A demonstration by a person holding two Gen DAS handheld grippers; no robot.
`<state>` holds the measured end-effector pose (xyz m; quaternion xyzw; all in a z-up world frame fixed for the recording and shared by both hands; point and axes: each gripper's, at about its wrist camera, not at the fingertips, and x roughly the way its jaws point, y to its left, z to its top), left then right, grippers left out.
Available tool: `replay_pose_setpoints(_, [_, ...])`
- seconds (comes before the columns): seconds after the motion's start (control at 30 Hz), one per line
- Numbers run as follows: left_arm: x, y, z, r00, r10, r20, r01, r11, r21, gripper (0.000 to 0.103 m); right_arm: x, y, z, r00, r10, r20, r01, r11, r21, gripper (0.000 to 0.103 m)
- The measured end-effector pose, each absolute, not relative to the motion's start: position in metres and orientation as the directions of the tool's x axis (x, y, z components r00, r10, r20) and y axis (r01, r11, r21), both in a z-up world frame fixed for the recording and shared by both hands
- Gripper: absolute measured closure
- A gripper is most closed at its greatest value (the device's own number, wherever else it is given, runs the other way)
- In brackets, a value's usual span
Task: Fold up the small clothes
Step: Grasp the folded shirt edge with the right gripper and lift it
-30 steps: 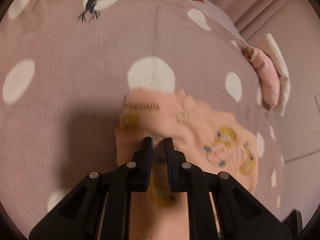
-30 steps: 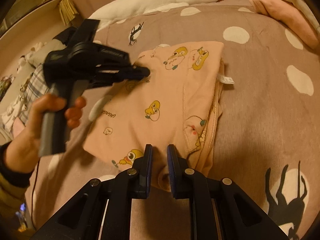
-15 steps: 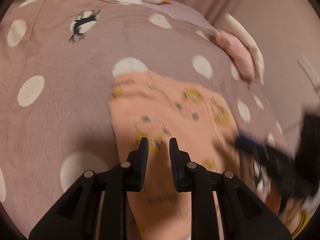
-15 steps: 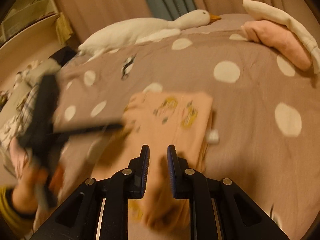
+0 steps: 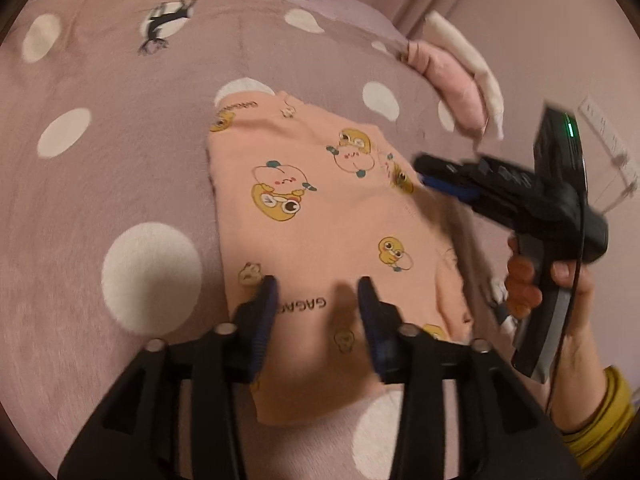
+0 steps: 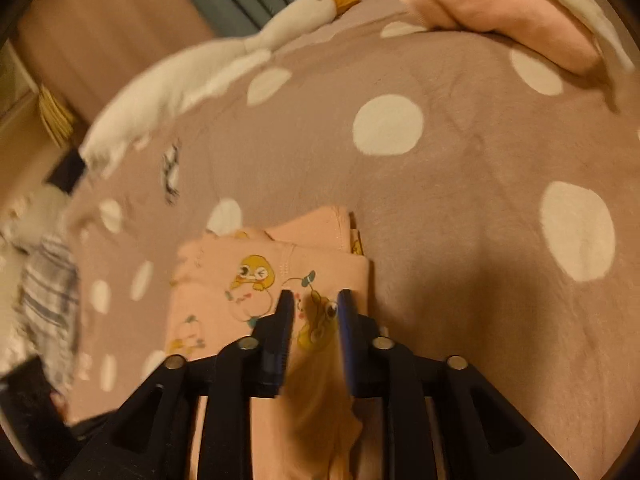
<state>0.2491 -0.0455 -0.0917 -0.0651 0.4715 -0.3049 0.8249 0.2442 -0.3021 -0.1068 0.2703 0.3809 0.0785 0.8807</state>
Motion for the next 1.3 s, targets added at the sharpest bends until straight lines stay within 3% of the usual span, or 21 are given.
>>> replay_pose_setpoints(0.03, [0.248,-0.042,-0.090,0.377,-0.568,-0.731,0.434,0.806,-0.403,0.053,0.236,-0.308,-0.107,0.695,0.357,-0.623,0.063,0.834,0.548,0.063])
replay_pose_setpoints(0.13, [0.247,-0.033,-0.087,0.400,-0.557,-0.728,0.403,0.820,-0.407,0.044,0.216,-0.322,-0.114,0.672,0.412,-0.615,0.047,0.806,0.590,0.062])
replay_pose_setpoints(0.37, [0.255,-0.014,-0.105,0.312,-0.637,-0.705,0.319,0.769,-0.554,0.044,0.212,-0.320,-0.142,0.570,0.590,-0.572,0.001,0.696,0.718,0.059])
replay_pose_setpoints(0.6, [0.271,-0.022,-0.124,0.239,-0.720,-0.652,0.254,0.694,-0.673,0.043,0.231,-0.309,-0.151,0.556,0.606,-0.568,0.013,0.677,0.736,0.059])
replay_pose_setpoints(0.87, [0.296,-0.041,-0.127,0.215,-0.757,-0.618,0.238,0.654,-0.718,0.039,0.254,-0.303,-0.154,0.583,0.617,-0.528,0.006,0.647,0.763,0.059])
replay_pose_setpoints(0.9, [0.298,-0.042,-0.128,0.217,-0.754,-0.620,0.234,0.656,-0.717,0.040,0.255,-0.302,-0.154,0.588,0.615,-0.526,0.005,0.647,0.763,0.059])
replay_pose_setpoints(1.03, [0.299,-0.050,-0.126,0.255,-0.681,-0.687,0.222,0.732,-0.644,0.062,0.256,-0.290,-0.149,0.611,0.547,-0.572,-0.004,0.725,0.689,0.066])
replay_pose_setpoints(1.3, [0.293,-0.055,-0.116,0.288,-0.609,-0.739,0.260,0.792,-0.552,0.073,0.241,-0.271,-0.128,0.658,0.434,-0.616,-0.042,0.837,0.545,0.079])
